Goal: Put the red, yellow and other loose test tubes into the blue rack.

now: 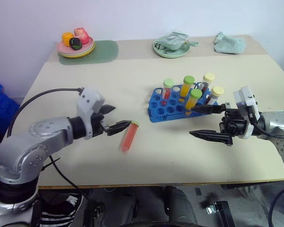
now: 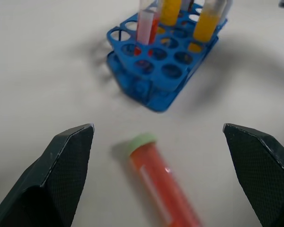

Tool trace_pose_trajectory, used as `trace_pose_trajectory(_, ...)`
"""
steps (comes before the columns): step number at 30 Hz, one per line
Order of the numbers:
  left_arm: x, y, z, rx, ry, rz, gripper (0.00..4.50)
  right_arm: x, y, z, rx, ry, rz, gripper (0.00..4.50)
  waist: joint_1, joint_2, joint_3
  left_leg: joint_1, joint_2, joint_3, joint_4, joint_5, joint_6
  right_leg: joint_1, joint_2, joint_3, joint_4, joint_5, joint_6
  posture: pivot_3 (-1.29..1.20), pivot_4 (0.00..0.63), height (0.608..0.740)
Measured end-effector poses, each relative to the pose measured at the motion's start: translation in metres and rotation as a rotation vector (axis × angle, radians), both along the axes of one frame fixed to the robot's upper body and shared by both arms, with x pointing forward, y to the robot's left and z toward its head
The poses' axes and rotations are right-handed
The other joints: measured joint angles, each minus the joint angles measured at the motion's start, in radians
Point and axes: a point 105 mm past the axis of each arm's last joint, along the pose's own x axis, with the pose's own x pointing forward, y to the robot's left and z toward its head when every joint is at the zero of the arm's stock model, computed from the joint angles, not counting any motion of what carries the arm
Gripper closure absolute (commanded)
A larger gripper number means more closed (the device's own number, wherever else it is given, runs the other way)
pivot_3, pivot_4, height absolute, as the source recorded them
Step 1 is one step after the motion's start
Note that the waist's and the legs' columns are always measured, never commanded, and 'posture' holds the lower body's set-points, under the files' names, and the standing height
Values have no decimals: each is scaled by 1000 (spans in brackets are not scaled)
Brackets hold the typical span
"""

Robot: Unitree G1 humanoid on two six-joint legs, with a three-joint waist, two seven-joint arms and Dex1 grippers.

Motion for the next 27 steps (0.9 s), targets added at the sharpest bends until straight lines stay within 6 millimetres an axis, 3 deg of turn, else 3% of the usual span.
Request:
trace_pose_trajectory(8, 27, 4, -26, 150, 244, 163, 0, 2, -5, -4, -13, 1, -15, 66, -1, 0, 0, 0, 0, 0, 0, 0, -1, 0, 1, 0, 0, 0, 0, 0, 150, 740)
trace_pose_trajectory(12, 35, -7, -27, 166, 310, 136, 0, 2, -7, -5, -24, -7, -19, 66, -1, 0, 0, 0, 0, -1, 0, 0, -1, -1, 1, 0, 0, 0, 0, 0, 150, 740)
trace_pose_trajectory(22, 13, -12, -38, 202, 505, 29, 0, 3, -11, -9, -37, -6, -34, 66, -2, 0, 0, 0, 0, -1, 0, 0, -3, -2, 1, 1, 1, 0, 0, 0, 150, 740)
trace_pose_trajectory(27, 5, -16, -45, 209, 546, 82, 0, 0, -13, -16, -43, 27, -40, 66, 0, 0, 0, 0, 0, -1, 1, 0, -3, -2, 1, 2, 2, 0, 0, 0, 150, 740)
